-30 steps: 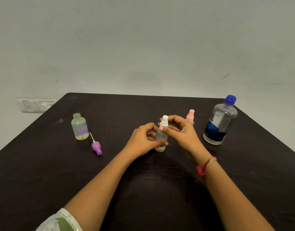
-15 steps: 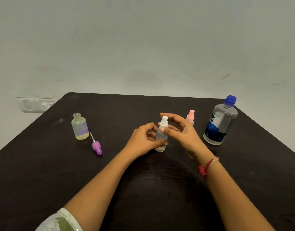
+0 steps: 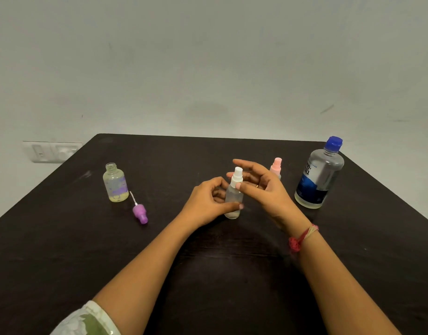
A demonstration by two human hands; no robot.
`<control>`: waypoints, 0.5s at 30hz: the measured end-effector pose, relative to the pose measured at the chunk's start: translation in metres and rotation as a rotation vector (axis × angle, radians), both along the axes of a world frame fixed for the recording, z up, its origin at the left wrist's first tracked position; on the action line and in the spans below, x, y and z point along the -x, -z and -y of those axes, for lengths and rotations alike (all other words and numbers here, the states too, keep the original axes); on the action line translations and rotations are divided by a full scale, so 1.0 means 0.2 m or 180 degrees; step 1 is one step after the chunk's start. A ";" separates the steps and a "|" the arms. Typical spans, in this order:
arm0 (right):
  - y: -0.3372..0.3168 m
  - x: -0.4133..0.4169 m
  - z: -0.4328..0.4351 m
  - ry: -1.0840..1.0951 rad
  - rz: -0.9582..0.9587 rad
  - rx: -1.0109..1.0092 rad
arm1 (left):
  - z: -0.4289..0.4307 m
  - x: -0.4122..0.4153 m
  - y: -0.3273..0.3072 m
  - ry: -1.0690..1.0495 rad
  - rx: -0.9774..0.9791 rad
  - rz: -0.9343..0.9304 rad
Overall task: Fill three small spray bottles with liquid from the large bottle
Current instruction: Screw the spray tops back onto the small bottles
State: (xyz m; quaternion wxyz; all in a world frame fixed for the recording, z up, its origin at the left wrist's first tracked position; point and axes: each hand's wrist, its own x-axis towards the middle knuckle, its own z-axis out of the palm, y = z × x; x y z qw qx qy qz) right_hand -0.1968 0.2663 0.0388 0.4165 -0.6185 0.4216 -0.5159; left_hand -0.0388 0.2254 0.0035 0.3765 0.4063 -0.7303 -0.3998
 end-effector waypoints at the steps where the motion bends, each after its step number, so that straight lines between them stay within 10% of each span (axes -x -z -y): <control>1: 0.00 0.00 0.00 0.0064 -0.0020 0.0017 | 0.00 0.00 0.00 -0.0004 0.0003 -0.0002; 15: 0.00 -0.01 0.00 0.0256 0.0113 -0.0011 | -0.01 0.00 0.00 -0.0006 -0.0010 -0.0046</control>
